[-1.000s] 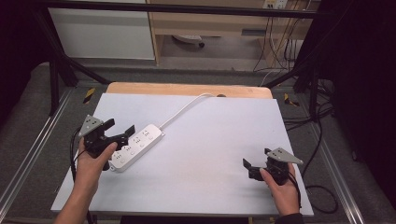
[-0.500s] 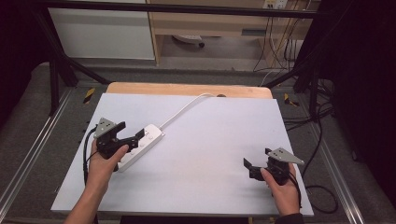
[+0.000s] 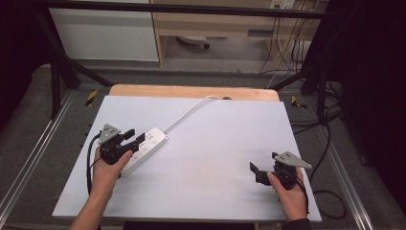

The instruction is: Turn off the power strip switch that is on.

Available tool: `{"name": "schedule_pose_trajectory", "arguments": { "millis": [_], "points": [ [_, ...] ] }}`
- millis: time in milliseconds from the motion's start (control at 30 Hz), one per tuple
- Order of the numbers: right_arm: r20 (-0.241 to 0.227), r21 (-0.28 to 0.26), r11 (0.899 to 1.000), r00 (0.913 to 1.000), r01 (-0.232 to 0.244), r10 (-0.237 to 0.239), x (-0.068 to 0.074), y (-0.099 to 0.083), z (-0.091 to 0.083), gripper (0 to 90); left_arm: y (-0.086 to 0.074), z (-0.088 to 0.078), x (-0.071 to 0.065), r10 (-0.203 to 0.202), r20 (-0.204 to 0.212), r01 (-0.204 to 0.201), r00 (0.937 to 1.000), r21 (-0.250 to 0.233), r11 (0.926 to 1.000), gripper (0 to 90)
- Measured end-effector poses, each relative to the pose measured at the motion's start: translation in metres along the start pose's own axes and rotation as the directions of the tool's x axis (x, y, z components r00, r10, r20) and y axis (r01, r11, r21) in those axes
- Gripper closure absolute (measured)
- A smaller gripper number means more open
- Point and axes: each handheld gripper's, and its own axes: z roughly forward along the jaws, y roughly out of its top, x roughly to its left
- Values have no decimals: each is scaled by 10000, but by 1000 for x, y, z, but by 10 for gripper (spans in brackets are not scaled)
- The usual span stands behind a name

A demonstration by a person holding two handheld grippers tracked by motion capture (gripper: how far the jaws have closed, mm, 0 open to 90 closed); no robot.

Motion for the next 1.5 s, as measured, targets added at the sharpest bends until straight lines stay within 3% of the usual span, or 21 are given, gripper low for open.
{"name": "schedule_pose_trajectory", "arguments": {
  "millis": [200,400,633,933,1100,1333,1500],
  "points": [
    [-35,34,9999,9999,110,-110,2,0,1,36,-5,2,2,312,198,-318,9993,329,9990,734],
    [-58,-11,10000,9999,83,-83,1,0,1,34,-13,6,3,109,547,-141,9984,584,9982,823],
    [-68,-93,10000,10000,20,-20,1,1,0,34,-14,7,0,212,832,-276,9963,772,9966,886],
    [-37,-130,9999,9999,94,-95,1,0,-1,34,-19,8,3,218,777,-306,9967,1134,9931,900],
    [-77,-87,9998,9998,164,-164,1,0,0,35,-20,8,4,307,548,-378,9980,1333,9904,900],
    [-126,63,9998,9997,209,-209,1,0,1,33,-23,13,3,445,726,-567,9964,1759,9828,900],
    [-151,75,9996,9995,264,-263,2,0,2,33,-23,13,2,427,730,-554,9964,1816,9818,900]
  ]
}}
